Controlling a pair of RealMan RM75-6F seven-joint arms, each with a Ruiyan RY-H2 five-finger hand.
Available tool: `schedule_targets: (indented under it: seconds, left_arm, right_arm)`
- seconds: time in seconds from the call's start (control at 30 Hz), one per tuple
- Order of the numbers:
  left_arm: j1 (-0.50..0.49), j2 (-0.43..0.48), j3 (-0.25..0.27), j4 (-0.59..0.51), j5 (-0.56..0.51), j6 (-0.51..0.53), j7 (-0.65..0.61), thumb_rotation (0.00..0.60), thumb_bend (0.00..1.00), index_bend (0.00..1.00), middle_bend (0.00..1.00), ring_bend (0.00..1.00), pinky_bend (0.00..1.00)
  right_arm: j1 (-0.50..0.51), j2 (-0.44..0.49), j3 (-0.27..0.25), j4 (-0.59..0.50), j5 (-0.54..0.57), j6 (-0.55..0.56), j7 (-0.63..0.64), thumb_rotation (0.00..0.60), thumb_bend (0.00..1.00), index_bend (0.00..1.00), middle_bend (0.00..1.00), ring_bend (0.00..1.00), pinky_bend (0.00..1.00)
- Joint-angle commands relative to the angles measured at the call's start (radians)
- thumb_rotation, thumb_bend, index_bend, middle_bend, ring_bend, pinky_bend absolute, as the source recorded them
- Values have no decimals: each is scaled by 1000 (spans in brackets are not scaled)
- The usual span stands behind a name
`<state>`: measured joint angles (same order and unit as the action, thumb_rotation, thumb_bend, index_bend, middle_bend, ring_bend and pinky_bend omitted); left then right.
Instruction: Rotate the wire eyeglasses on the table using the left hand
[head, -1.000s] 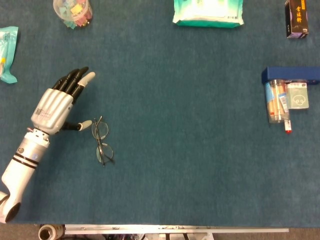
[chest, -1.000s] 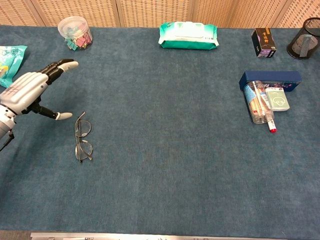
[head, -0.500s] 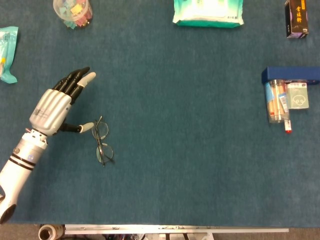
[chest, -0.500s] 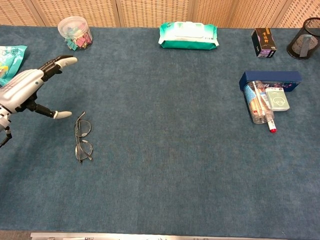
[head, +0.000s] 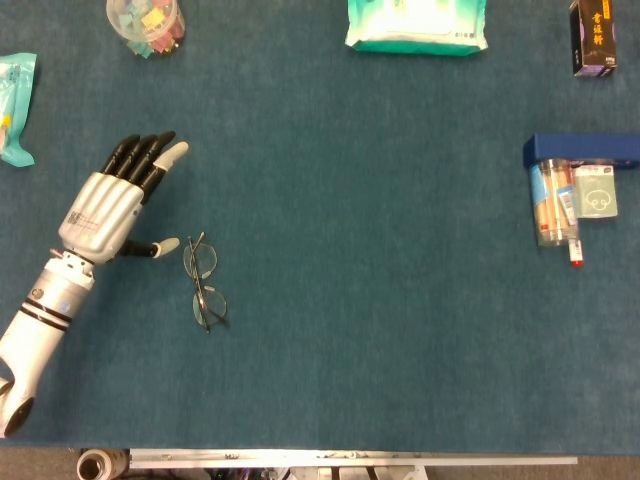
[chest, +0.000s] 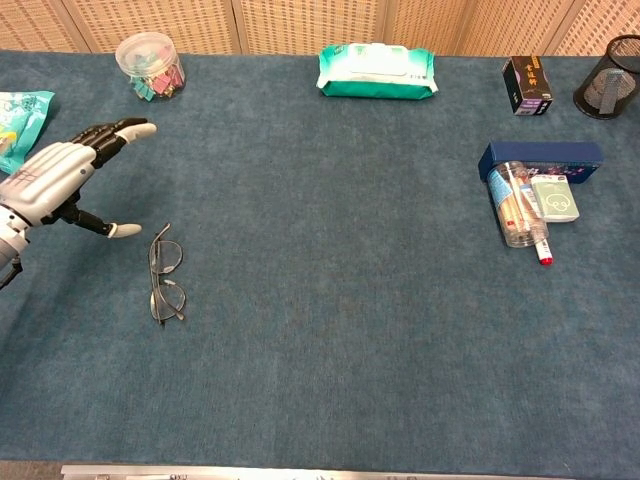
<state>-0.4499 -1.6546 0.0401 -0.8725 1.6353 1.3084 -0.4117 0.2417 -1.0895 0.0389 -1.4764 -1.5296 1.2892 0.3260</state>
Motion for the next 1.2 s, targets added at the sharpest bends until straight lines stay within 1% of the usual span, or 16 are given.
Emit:
schedule_targets:
  seconds: [0.03,0.3,0.5,0.83,1.2]
  left_arm:
    - [-2,-10,2,17,7,11,-13,600,0,11,0,0,3]
    - [0,-13,7,26,17,32,-37,600,0,11,0,0,0]
    - [-5,0,12,-13,31,46,-18,600,0,11,0,0,0]
    - [-25,0,11,-61,38,30,20,600,0,11,0,0,0]
    - [-30,-37,14,-9,19,-11,-6,600,0,11,0,0,0]
  right_arm:
    - [0,1,0,1,1,0,0,600,0,0,76,0,210]
    - [2,-1,-2,4,0,-4,3,600,0,0,76,0,211]
    - [3,-1,-3,2,-3,-2,2,600,0,0,76,0,211]
    - [1,-1,-6,-5,-4,-1,-3,600,0,0,76,0,211]
    - [-2,-3,-8,1,2,-3,0,600,0,0,77,0,211]
